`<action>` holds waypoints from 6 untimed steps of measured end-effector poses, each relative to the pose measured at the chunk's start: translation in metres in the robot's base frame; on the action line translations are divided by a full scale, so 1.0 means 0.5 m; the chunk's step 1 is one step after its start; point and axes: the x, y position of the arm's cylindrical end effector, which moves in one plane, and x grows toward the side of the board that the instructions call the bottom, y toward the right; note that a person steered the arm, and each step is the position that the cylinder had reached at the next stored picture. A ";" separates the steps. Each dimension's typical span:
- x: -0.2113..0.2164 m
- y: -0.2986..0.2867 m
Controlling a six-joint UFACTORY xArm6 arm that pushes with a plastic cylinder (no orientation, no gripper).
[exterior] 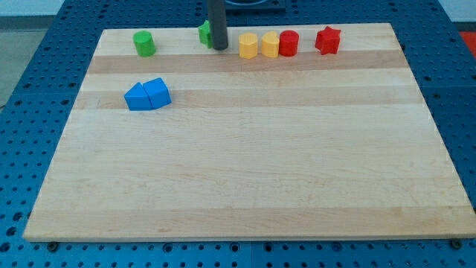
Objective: Slide the green star slightly left
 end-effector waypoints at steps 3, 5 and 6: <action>-0.085 -0.024; -0.060 -0.165; -0.077 -0.034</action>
